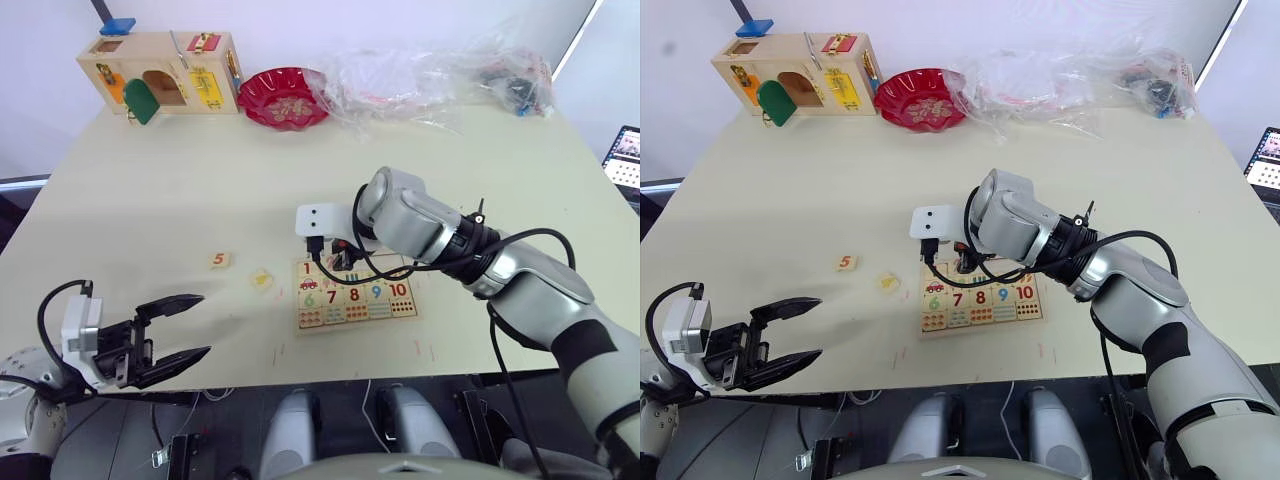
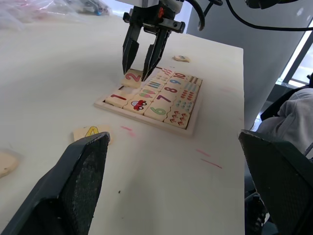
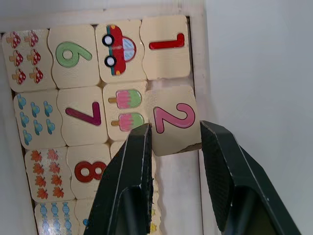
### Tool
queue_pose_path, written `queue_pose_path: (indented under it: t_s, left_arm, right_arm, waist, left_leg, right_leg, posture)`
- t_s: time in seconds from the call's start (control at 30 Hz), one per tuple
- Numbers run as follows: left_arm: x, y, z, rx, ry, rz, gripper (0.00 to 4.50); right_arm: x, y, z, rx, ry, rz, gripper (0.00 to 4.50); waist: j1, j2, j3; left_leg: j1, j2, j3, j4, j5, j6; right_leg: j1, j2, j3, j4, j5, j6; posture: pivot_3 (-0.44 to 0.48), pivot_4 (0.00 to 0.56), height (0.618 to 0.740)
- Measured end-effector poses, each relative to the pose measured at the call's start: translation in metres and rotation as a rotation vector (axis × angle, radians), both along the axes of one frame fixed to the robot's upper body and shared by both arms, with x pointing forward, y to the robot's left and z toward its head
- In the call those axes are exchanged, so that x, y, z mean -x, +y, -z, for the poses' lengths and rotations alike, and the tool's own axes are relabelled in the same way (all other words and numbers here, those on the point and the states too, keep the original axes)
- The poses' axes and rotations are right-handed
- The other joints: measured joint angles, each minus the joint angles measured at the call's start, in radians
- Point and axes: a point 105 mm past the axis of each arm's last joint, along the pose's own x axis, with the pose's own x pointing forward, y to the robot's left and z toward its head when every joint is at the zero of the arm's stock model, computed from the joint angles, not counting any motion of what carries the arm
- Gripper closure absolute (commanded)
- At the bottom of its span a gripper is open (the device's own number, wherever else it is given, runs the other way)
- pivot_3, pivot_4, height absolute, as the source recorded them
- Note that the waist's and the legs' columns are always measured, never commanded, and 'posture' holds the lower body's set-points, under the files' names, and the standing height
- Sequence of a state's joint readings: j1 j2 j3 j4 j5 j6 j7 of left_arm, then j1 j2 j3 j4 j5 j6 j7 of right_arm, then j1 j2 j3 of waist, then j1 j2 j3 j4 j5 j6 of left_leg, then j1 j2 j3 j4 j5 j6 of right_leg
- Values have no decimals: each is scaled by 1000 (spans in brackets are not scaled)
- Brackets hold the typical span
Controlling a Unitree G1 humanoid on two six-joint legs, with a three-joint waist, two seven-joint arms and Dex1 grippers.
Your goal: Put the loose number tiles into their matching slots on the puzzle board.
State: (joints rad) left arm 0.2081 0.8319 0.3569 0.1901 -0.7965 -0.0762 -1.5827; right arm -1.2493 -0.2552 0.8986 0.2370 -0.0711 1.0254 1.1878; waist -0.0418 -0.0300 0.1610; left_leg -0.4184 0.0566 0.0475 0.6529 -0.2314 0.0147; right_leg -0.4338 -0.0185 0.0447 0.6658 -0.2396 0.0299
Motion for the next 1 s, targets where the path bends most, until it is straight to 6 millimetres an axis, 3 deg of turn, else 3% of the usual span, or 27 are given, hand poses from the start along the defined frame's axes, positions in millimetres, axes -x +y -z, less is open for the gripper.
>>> queue_pose_path:
  t_s: [1.0]
  left_arm:
    - [0,0,2,3,5,-6,0]
  right_arm:
    - [-4,0,6,3,6,51,3612]
  waist:
    - [0,0,0]
  left_leg:
    - [0,0,0,0,0,0]
  right_leg:
    - [0,0,0,0,0,0]
  posture:
    - [0,150,740]
